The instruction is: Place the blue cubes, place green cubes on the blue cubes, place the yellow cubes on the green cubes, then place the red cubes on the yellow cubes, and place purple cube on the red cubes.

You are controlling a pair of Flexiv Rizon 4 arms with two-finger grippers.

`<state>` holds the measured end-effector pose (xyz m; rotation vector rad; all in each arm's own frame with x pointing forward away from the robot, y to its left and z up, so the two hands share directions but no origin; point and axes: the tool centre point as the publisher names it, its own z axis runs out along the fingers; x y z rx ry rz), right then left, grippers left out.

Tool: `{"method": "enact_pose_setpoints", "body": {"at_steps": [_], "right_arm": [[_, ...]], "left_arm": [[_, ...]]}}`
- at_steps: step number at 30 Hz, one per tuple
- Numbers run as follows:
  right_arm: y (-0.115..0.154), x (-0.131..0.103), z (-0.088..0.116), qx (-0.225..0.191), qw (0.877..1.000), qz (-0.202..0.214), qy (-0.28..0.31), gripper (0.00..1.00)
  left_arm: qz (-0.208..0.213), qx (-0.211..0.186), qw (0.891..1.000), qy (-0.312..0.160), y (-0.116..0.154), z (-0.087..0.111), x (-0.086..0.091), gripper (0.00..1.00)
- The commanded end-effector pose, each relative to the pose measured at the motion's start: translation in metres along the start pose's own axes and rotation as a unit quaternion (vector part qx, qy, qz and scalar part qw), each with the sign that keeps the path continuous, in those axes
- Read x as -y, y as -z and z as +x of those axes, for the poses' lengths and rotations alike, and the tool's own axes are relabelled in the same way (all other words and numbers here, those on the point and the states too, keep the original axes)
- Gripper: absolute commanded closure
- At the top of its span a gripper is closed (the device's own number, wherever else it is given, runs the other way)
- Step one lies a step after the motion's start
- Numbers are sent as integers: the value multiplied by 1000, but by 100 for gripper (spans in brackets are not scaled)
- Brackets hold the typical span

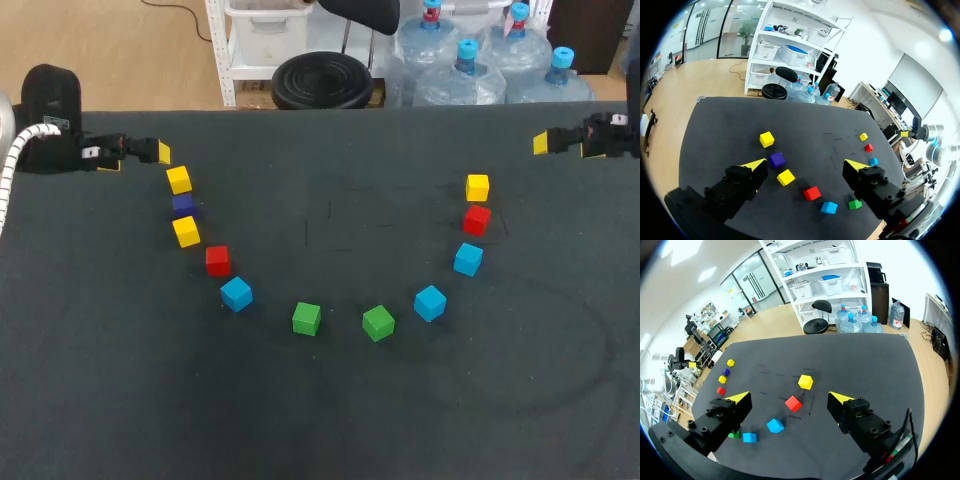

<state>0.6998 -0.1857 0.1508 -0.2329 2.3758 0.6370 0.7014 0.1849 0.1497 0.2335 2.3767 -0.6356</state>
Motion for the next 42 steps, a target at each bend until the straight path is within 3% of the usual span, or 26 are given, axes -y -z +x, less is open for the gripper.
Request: {"method": "enact_pose_setpoints", "body": {"at_steps": [1,14,21,26,30,33,38,40,42], "right_arm": [[0,-1,0,0,1000,1,0,0],[0,-1,0,0,1000,1,0,0],[-6,-9,-4,-11,996,-29,79,0],[-6,-22,-1,-24,983,-63,173,0],[-7,-25,3,-39,960,-102,259,0],[-7,-25,5,-60,933,-146,324,0],[-9,-28,11,-96,874,-213,426,0],[-11,-29,14,-115,841,-243,469,0],[-14,-30,19,-134,813,-242,512,0]], "left_arm": [[-1,0,1000,0,0,0,0,0],[-1,0,1000,0,0,0,0,0],[-1,0,1000,0,0,0,0,0],[-1,0,1000,0,0,0,0,0],[-1,0,1000,0,0,0,0,0],[-1,0,1000,0,0,0,0,0],[-1,0,1000,0,0,0,0,0],[-1,0,1000,0,0,0,0,0],[-1,0,1000,0,0,0,0,0]]}}
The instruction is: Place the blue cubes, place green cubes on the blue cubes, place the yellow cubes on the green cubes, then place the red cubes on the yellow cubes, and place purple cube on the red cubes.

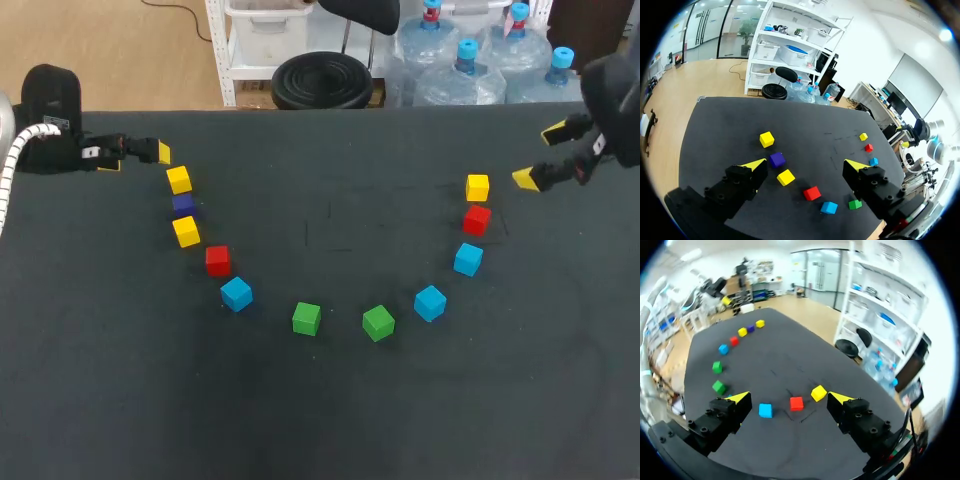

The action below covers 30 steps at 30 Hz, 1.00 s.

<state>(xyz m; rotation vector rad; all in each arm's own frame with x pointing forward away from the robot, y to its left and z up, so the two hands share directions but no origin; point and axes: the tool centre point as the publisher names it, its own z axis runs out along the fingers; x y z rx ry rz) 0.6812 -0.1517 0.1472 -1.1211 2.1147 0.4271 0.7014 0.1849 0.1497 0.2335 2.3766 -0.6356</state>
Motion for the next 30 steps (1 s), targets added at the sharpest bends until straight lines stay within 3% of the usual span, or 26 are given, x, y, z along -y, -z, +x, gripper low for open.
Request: {"method": "enact_pose_setpoints", "body": {"at_steps": [1,7,11,13,14,16,19,30], "right_arm": [[-7,1,5,-43,952,-214,216,0],[-11,-10,6,-59,904,-281,317,0],[-10,-18,7,-58,865,-332,372,0],[-9,-21,9,-59,843,-359,395,0],[-9,-22,11,-60,840,-363,398,0],[-9,-24,12,-61,819,-388,419,0],[-9,-26,15,-60,798,-413,434,0],[-9,-26,16,-64,799,-408,437,0]], "left_arm": [[-1,0,1000,0,0,0,0,0],[-1,0,1000,0,0,0,0,0],[-1,0,1000,0,0,0,0,0],[-1,0,1000,0,0,0,0,0],[-1,0,1000,0,0,0,0,0],[-1,0,1000,0,0,0,0,0],[-1,0,1000,0,0,0,0,0],[-1,0,1000,0,0,0,0,0]]}}
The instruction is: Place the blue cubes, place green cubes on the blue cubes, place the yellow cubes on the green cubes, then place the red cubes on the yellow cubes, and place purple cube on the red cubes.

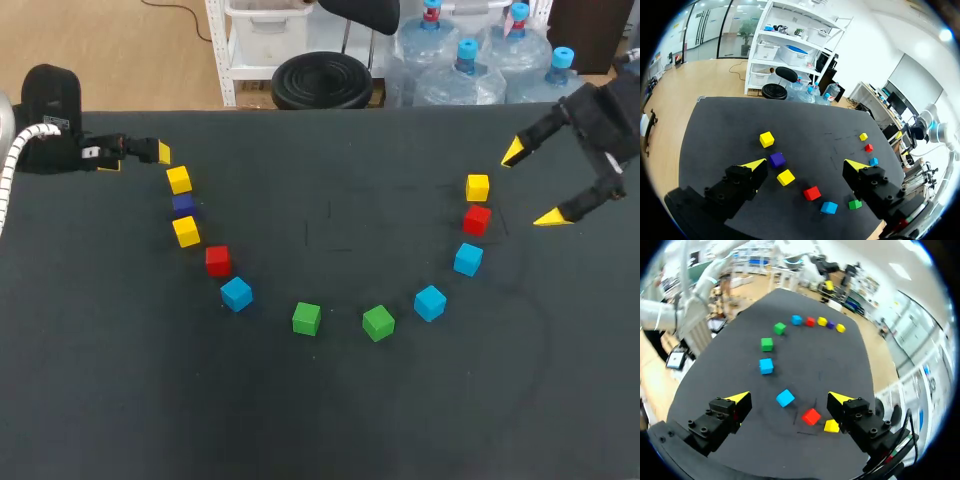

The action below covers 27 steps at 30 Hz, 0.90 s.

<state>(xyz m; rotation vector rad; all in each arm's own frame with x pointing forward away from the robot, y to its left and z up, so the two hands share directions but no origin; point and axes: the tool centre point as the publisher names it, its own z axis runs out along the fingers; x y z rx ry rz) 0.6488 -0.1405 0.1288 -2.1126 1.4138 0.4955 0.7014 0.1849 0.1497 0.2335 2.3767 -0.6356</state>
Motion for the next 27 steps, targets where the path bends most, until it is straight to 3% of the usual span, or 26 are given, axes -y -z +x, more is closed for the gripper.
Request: {"method": "enact_pose_setpoints", "body": {"at_steps": [1,25,27], "right_arm": [[0,8,4,16,975,-211,66,0],[0,8,4,16,975,-211,66,0],[-3,6,0,11,978,-194,74,0]], "left_arm": [[-1,0,1000,0,0,0,0,0],[-1,0,1000,0,0,0,0,0],[-1,0,1000,0,0,0,0,0]]}}
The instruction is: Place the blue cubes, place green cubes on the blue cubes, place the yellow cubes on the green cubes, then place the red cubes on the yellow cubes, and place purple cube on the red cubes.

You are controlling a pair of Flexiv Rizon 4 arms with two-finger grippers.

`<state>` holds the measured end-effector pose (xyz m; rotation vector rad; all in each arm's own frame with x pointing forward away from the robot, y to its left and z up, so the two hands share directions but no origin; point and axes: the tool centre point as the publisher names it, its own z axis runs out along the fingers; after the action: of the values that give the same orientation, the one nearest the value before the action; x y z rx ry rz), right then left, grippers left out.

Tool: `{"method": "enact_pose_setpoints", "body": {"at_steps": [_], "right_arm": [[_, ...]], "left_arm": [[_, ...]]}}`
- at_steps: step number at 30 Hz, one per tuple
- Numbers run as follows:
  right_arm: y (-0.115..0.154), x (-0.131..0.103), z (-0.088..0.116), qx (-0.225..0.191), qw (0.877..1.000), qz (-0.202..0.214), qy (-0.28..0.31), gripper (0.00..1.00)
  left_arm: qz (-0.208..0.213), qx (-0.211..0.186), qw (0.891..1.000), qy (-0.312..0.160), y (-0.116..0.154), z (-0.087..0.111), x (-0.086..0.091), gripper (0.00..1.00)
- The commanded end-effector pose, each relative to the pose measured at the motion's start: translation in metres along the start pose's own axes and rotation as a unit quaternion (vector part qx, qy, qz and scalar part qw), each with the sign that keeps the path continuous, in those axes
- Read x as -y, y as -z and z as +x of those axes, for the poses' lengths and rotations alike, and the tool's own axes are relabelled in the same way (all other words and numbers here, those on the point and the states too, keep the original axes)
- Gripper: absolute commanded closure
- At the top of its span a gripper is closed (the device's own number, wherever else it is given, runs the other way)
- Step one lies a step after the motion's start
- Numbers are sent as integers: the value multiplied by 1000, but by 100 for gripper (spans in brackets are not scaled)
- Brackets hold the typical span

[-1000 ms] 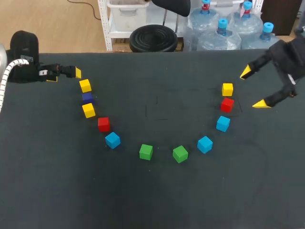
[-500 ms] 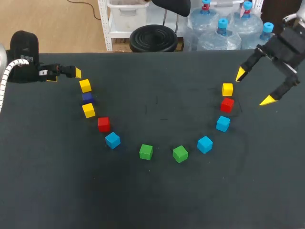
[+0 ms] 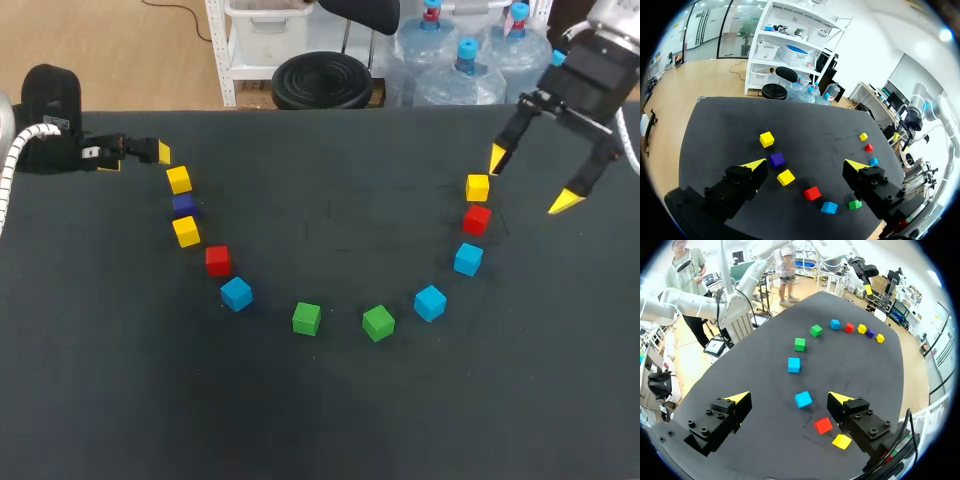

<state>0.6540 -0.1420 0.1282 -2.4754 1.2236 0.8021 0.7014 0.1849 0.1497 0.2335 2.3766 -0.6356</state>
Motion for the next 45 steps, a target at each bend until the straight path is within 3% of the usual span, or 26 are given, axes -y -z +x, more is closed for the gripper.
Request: {"method": "enact_pose_setpoints", "body": {"at_steps": [1,8,17,25,35,37,38,41,45], "right_arm": [[-5,4,-5,-5,1000,12,9,0],[-26,6,-17,-8,998,59,37,0],[-57,9,-27,-6,995,96,29,0],[-91,19,-31,-11,994,98,39,0],[-125,35,-23,-12,995,84,55,0],[-131,35,-20,-11,995,82,58,4],[-134,35,-17,-9,995,80,57,11],[-142,35,-13,-6,995,77,56,49],[-152,36,-13,-3,996,73,55,51]], "left_arm": [[-1,0,1000,0,0,0,0,0],[-1,0,1000,0,0,0,0,0],[-1,0,1000,0,0,0,0,0],[-1,0,1000,0,0,0,0,0],[-1,0,1000,0,0,0,0,0],[-1,0,1000,0,0,0,0,0],[-1,0,1000,0,0,0,0,0],[-1,0,1000,0,0,0,0,0],[-1,0,1000,0,0,0,0,0]]}}
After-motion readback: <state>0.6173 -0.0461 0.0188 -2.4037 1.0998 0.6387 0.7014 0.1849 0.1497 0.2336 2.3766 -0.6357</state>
